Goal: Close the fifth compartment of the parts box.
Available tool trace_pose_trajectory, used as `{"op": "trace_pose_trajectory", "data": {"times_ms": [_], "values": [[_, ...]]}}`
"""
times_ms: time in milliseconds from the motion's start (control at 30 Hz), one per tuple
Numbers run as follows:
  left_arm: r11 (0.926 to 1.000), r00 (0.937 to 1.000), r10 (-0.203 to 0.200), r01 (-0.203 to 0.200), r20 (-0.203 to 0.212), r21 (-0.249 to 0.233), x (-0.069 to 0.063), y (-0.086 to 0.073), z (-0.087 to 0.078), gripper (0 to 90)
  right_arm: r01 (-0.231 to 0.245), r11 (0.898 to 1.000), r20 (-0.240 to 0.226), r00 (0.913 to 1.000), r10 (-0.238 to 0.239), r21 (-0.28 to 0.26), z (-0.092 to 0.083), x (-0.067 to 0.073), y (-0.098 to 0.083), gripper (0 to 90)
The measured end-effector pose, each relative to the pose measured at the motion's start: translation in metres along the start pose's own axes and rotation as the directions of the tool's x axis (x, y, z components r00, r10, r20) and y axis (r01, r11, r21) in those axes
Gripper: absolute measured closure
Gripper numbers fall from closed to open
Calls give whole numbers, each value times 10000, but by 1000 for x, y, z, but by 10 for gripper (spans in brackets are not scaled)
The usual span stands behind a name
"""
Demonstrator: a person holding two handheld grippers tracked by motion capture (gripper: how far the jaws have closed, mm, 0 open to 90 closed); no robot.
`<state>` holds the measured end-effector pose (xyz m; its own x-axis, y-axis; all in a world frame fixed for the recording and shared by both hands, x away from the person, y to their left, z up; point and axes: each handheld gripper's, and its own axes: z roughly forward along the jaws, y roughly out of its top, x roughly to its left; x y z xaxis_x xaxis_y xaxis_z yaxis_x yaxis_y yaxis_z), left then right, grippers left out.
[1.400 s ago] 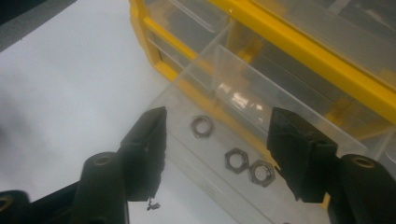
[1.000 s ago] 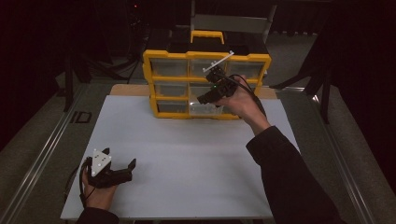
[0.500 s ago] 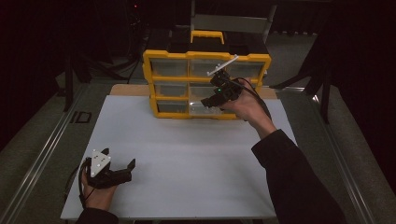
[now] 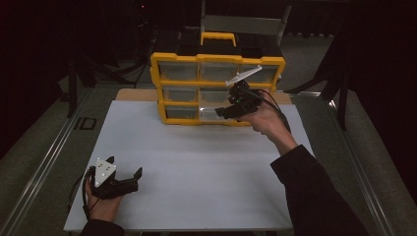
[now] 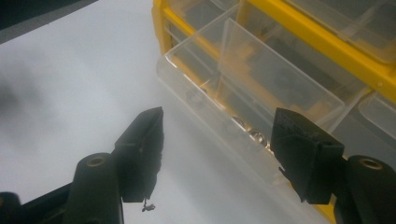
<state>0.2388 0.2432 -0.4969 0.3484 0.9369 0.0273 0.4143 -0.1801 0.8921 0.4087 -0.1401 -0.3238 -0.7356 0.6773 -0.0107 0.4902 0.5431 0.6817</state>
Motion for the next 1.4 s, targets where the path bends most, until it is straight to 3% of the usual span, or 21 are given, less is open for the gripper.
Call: {"op": "trace_pose_trajectory", "data": {"times_ms": [300,533,667,900,1067,1400], "values": [[10000,10000,-5,5,-19,0,0,0,0,0,93,9984,131,9999,-86,-554,-4,3,-18,394],[10000,10000,6,-6,-29,23,-1,0,0,0,55,9948,231,9997,-32,-1018,-7,3,-30,479],[10000,10000,2,-2,-25,23,0,0,0,0,171,9924,335,9994,-131,-1217,-6,6,-37,548],[10000,10000,-3,3,-22,22,0,0,0,0,-64,9855,724,9972,189,-1693,-6,5,-45,744],[10000,10000,0,0,-25,18,0,0,0,0,-60,9880,940,9954,207,-1542,0,7,-51,900],[10000,10000,-14,14,-22,9,0,0,0,0,-171,9902,945,9951,304,-1388,16,9,-58,900]]}}
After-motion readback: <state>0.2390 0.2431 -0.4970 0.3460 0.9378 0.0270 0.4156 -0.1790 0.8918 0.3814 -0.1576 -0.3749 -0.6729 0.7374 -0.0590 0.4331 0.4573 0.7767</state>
